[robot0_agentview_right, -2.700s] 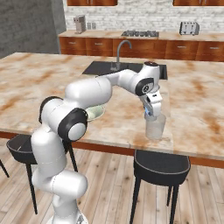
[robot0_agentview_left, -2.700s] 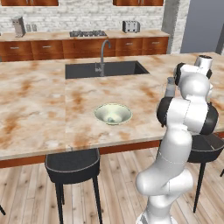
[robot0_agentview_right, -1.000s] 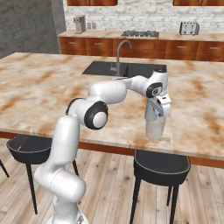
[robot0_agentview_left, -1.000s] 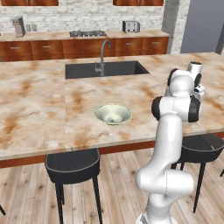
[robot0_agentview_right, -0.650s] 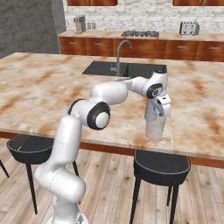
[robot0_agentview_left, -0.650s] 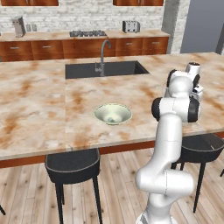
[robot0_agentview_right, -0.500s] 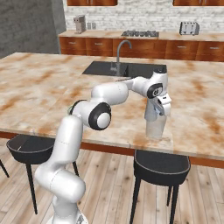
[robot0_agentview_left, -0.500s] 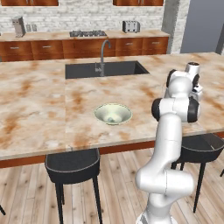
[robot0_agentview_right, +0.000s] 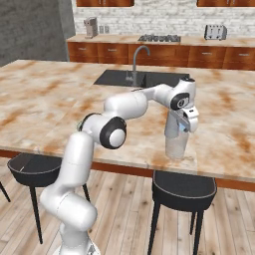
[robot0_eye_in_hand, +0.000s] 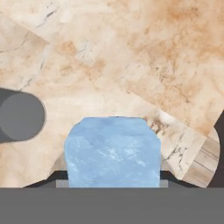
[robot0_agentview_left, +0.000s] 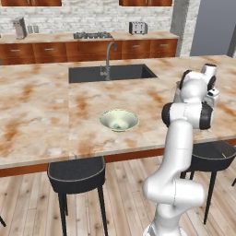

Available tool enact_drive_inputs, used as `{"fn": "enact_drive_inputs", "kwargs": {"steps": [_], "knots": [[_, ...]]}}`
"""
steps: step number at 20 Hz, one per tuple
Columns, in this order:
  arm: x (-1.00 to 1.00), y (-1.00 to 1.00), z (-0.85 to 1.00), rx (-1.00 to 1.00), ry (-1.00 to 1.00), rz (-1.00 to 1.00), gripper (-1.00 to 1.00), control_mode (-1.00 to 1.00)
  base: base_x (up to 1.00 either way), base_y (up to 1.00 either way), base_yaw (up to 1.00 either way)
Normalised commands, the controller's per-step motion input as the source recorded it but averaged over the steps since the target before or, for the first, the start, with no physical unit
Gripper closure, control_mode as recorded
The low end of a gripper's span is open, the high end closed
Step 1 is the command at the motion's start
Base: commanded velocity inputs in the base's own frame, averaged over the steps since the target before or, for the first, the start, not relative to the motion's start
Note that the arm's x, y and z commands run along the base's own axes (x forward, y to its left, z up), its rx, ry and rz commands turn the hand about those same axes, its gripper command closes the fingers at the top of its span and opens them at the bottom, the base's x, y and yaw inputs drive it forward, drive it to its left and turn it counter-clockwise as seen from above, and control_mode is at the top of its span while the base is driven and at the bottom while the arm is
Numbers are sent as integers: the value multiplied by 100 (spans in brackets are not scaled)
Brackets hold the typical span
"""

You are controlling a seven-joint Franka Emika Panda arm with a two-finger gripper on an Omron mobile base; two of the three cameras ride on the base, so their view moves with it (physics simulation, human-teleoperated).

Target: There are two ice cubes in the ice bowl. Place both ice cubes in the glass cup.

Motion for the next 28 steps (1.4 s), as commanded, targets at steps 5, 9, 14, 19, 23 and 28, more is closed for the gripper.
{"fn": "enact_drive_inputs", "kwargs": {"steps": [5, 9, 14, 19, 23, 28], "knots": [[10, 37, 0, 0, -7, 0, -100, -100, 0, 0, 0], [19, 48, 5, 0, -3, 0, -100, -100, 0, 0, 0], [-46, 83, 48, 0, -5, 3, -100, -100, 0, 0, 0], [-46, 100, 27, 0, 0, 11, -100, -100, 0, 0, 0], [-10, 100, 0, 5, 0, 15, -100, -100, 0, 0, 0], [0, 100, -4, 14, 0, 15, -100, -100, 0, 0, 0]]}}
